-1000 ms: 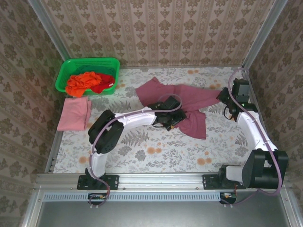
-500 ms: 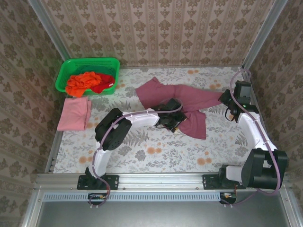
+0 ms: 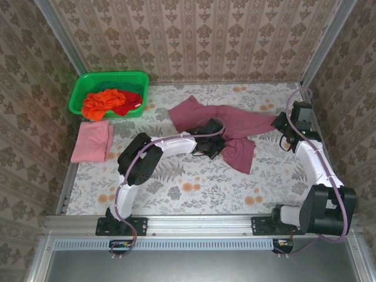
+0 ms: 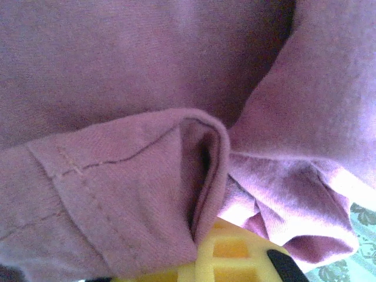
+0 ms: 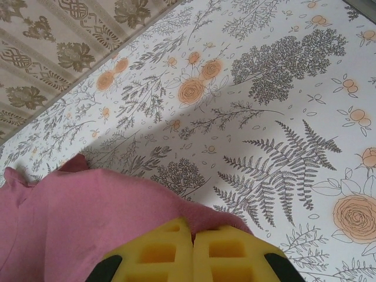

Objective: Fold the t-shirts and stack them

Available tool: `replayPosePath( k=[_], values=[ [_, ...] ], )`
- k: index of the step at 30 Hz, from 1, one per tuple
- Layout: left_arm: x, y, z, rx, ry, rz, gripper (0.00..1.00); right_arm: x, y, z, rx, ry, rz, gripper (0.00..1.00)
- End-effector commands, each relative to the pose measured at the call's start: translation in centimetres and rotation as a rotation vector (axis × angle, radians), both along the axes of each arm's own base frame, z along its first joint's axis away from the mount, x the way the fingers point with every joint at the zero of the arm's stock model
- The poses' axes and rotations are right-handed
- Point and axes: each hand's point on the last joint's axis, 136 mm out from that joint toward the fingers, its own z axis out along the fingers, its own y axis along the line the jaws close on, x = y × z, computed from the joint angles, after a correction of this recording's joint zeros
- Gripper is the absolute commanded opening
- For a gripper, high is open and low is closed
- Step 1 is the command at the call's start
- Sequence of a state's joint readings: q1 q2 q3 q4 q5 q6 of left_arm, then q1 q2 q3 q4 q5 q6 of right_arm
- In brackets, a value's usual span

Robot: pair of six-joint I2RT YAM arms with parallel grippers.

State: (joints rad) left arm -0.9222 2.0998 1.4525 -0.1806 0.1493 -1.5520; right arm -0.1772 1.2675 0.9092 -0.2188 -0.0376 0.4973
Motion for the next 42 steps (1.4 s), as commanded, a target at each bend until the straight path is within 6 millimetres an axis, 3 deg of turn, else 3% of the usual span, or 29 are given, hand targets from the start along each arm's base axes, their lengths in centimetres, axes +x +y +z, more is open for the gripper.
replayPosePath(
  k=[1, 4, 8, 16, 21, 25, 30, 35, 41, 42],
  values=[
    [-0.4, 1.4, 4.5, 0.01, -0.107, -0.043, 0.0, 0.0, -0.2, 2.3, 0.006, -0.057, -0.005, 0.0],
    [-0.4, 3.6, 6.7, 0.05, -0.195, -0.073, 0.0, -0.5, -0.6, 3.6, 0.026, -0.092, -0.024, 0.0],
    [0.0, 8.2, 10.7, 0.157, -0.356, -0.099, 0.0, -1.8, -1.2, 7.1, 0.047, -0.182, -0.049, 0.0],
    [1.5, 18.2, 20.0, 0.362, -0.685, -0.129, 0.0, -7.5, -0.1, 17.4, -0.01, -0.427, -0.047, 0.0],
    [0.3, 24.7, 27.5, 0.396, -0.872, -0.047, 0.0, -12.7, 0.2, 22.6, -0.118, -0.532, -0.068, 0.0],
    [-1.2, 29.6, 31.9, 0.462, -0.947, 0.025, 0.0, -15.3, 1.1, 25.8, -0.139, -0.619, -0.06, 0.0],
    [-2.8, 32.1, 37.2, 0.473, -1.041, 0.044, 0.0, -17.2, 1.9, 30.0, -0.143, -0.741, -0.044, 0.0],
    [-1.9, 31.9, 40.1, 0.494, -1.088, 0.0, 0.0, -16.2, 2.3, 32.2, -0.132, -0.781, -0.013, 0.0],
    [2.9, 29.9, 40.1, 0.464, -1.06, -0.051, 0.0, -9.2, 1.5, 31.0, -0.078, -0.708, 0.038, 0.0],
    [4.2, 30.6, 40.2, 0.461, -1.05, -0.027, 0.0, -7.7, 1.2, 30.6, -0.061, -0.698, 0.044, 0.0]
  ],
)
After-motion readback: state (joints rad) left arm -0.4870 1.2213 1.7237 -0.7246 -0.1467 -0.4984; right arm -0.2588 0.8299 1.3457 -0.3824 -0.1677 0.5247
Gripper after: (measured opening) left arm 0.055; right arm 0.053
